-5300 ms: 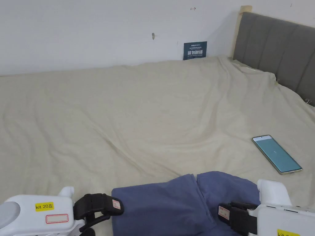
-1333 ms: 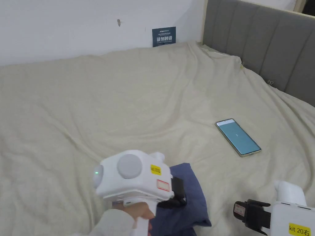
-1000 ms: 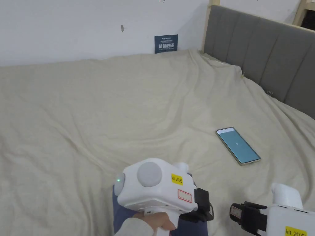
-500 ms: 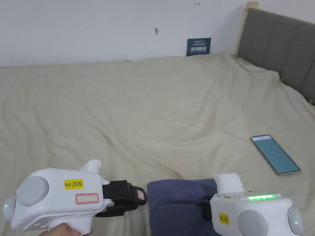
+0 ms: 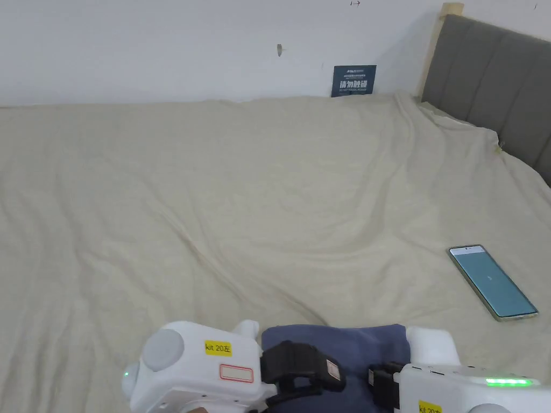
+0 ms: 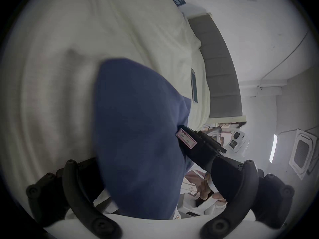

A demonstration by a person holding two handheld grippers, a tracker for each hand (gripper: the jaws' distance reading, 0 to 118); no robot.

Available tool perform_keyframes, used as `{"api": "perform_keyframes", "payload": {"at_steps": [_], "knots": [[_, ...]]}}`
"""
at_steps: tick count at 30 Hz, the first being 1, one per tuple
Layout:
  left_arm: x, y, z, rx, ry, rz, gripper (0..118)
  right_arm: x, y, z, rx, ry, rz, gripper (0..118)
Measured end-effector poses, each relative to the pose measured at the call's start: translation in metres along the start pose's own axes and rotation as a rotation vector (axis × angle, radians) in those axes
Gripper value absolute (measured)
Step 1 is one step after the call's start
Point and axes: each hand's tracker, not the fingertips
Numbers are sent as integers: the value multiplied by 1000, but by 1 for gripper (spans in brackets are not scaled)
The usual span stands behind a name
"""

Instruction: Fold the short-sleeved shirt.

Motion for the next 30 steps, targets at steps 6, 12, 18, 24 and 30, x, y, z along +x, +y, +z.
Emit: {"api": "perform_keyframes", "payload": {"at_steps": [6, 12, 18, 24, 30], "knots": [[4, 7, 1, -9, 122, -7, 30, -3, 5, 3, -10, -9, 7, 0], [-10, 5, 15, 5, 74, -1, 30, -20, 9, 16, 3, -39, 73, 0], [-13, 3, 77, 61, 94, -70, 30, -41, 20, 35, 46, 10, 47, 0], [-74, 4, 201, 175, 243, -21, 30, -92, 36, 21, 58, 27, 101, 0], [-148, 12, 345, 265, 423, 65, 30, -163, 47, -11, 32, 124, 134, 0]]}}
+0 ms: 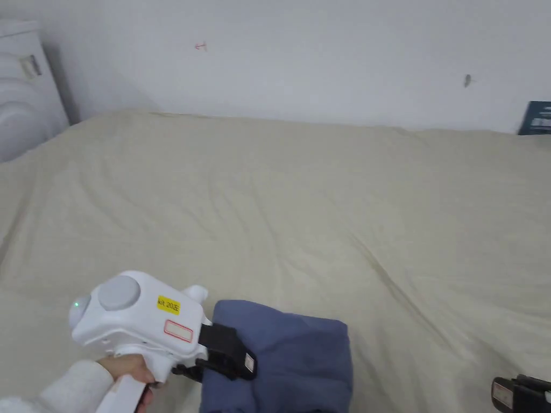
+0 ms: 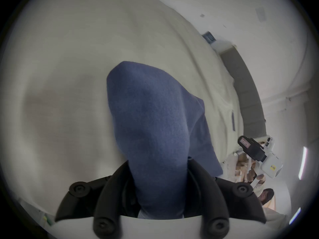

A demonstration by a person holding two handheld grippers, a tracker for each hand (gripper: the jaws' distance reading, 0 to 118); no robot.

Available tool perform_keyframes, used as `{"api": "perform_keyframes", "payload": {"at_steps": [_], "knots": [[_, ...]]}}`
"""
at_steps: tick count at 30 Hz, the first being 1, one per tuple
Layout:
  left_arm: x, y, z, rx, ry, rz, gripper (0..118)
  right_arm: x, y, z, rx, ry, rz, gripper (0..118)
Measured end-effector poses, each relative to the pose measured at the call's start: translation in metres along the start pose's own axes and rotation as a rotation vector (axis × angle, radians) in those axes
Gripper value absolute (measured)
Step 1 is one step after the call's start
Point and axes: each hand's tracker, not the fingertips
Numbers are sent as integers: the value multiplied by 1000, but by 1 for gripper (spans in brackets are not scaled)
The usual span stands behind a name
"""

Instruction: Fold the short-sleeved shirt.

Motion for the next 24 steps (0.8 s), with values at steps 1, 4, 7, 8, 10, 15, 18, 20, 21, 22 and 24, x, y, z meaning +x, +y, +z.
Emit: {"api": "perform_keyframes", "payload": {"at_steps": [1, 4, 7, 8, 10, 15, 18, 20, 21, 22, 24], "knots": [[-17, 6, 16, 14, 18, 9, 30, -12, 3, -8, -2, 5, 10, 0], [-55, 23, 62, 62, 107, -16, 30, -48, 12, -34, -15, 12, 34, 0], [-91, 43, 99, 85, 290, -11, 30, -81, 16, -58, -37, 39, 54, 0], [-98, 42, 110, 106, 318, 24, 30, -93, 17, -64, -48, 43, 66, 0], [-121, 48, 129, 100, 363, 30, 30, -113, 16, -70, -65, 63, 94, 0], [-168, 62, 167, 98, 561, 84, 30, -139, 17, -82, -91, 84, 152, 0], [-193, 72, 178, 135, 819, 31, 31, -143, 16, -87, -108, 78, 169, 0], [-205, 74, 184, 212, 959, 71, 32, -144, 15, -88, -113, 75, 175, 0], [-206, 69, 186, 263, 1028, 71, 43, -145, 14, -88, -115, 75, 177, 0], [-207, 67, 186, 298, 1051, 30, 62, -143, 14, -88, -119, 78, 175, 0], [-211, 61, 186, 357, 1093, -44, 113, -142, 14, -89, -129, 79, 174, 0]]}}
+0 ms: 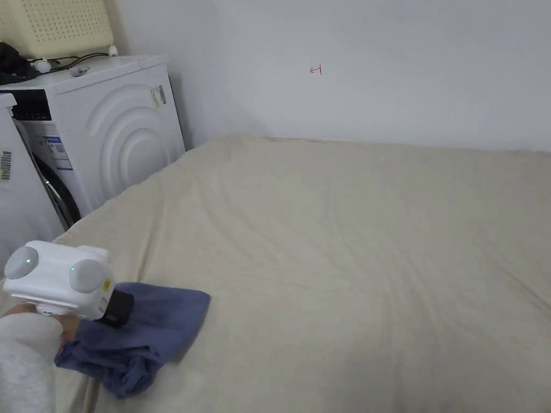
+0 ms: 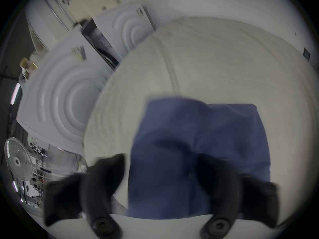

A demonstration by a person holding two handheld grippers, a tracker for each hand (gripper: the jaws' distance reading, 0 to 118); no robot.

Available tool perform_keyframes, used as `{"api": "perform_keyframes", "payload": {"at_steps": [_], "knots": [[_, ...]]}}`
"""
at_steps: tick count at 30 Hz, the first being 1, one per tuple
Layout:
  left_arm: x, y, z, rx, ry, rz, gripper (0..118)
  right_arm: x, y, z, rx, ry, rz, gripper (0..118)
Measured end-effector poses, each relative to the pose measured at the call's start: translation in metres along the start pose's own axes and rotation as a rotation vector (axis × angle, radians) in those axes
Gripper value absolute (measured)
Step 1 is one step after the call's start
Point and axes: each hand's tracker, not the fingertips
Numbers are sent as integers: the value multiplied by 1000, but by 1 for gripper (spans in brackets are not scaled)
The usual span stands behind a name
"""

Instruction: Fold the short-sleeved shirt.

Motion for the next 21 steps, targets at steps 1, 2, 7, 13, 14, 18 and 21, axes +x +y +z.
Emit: {"api": "perform_keyframes", "payload": {"at_steps": [1, 2, 7, 13, 14, 18, 21], "knots": [[0, -1, 0, -15, 29, -5, 118, 0, 0, 0, -5, -4, 3, 0], [-1, -3, 7, -9, 56, 9, 118, 0, -1, 1, -12, -16, 16, 0], [-12, -10, 32, 47, -9, 139, 118, 4, -2, 8, 2, -12, 33, 0], [17, -30, 80, 53, -246, 187, 83, 9, -5, 20, 41, -13, 12, 0], [27, -37, 94, 103, -264, 180, 51, 12, -7, 22, 50, -11, 10, 0], [67, -74, 152, 276, -401, 277, 15, 19, -13, 45, 90, -14, 22, 0], [102, -102, 191, 339, -482, 292, 1, 25, -18, 67, 147, -23, 1, 0]]}}
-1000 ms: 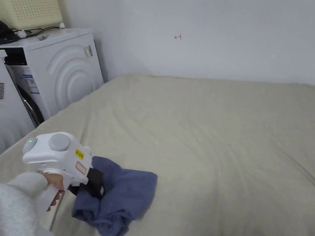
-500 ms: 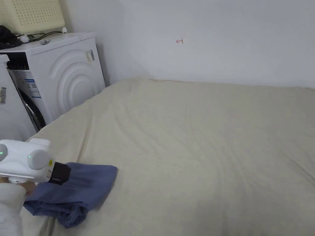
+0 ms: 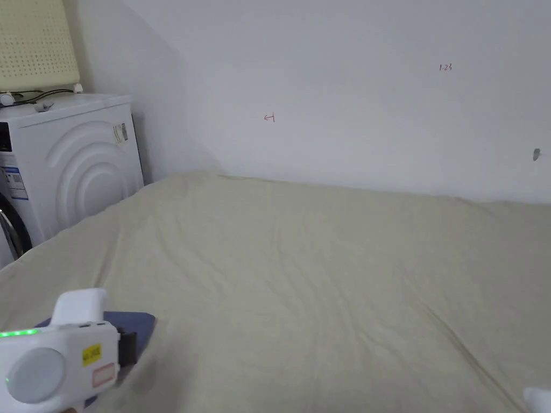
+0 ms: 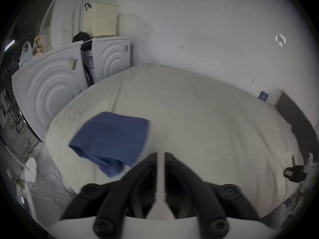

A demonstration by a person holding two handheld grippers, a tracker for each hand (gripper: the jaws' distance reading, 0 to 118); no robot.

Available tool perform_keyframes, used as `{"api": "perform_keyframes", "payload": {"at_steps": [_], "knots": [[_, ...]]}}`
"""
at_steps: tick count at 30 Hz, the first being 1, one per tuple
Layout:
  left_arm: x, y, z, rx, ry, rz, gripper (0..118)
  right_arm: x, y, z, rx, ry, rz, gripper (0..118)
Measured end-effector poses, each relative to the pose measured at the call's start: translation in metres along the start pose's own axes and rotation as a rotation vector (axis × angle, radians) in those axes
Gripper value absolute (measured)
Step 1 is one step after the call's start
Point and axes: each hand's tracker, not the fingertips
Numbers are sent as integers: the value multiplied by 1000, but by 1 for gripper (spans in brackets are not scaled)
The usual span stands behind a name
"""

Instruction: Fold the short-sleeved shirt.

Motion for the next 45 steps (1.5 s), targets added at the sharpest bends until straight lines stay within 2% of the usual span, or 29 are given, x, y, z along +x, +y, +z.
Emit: {"api": "perform_keyframes", "payload": {"at_steps": [2, 6, 11, 15, 20, 23, 24, 25, 27, 28, 29, 30, 31, 32, 33, 35, 37, 42, 45], "knots": [[32, -20, 24, 76, -45, 2, 0, 2, -5, 17, 63, -33, 10, 0], [88, -51, 65, 102, -131, -23, 0, 1, -22, 57, 181, -87, 28, 0], [159, -84, 121, 222, -110, -93, 0, 8, -46, 107, 328, -125, 1, 0], [208, -106, 156, 273, -132, -130, 0, 11, -66, 151, 487, -188, 24, 0], [251, -124, 185, 373, -109, -140, 0, 17, -72, 197, 614, -201, -4, 0], [266, -128, 195, 434, -61, -182, 0, 17, -77, 211, 674, -261, 29, 0], [268, -131, 197, 463, -49, -195, 4, 18, -79, 213, 672, -276, 36, 0], [270, -135, 200, 481, -36, -207, 15, 21, -80, 215, 679, -272, 33, 0], [273, -143, 202, 547, -57, -254, 56, 26, -84, 218, 692, -278, 5, 0], [274, -142, 202, 533, -54, -243, 65, 28, -85, 219, 695, -272, -8, 0], [276, -139, 202, 510, -56, -244, 65, 33, -83, 220, 688, -268, -23, 0], [275, -138, 202, 474, -92, -222, 92, 35, -82, 221, 681, -258, -26, 14], [273, -137, 202, 474, -113, -190, 104, 36, -81, 221, 675, -251, -26, 39], [272, -137, 203, 472, -135, -170, 116, 37, -79, 221, 659, -248, -31, 71], [270, -137, 206, 475, -131, -163, 118, 38, -80, 222, 664, -240, -41, 104], [268, -140, 211, 603, -151, -189, 118, 37, -82, 229, 706, -200, -60, 108], [275, -141, 213, 629, -18, -222, 118, 39, -79, 233, 697, -199, -62, 108], [274, -135, 219, 522, -117, -177, 118, 33, -80, 237, 710, -233, -48, 108], [286, -139, 226, 522, 14, -222, 118, 34, -80, 234, 698, -253, -35, 108]]}}
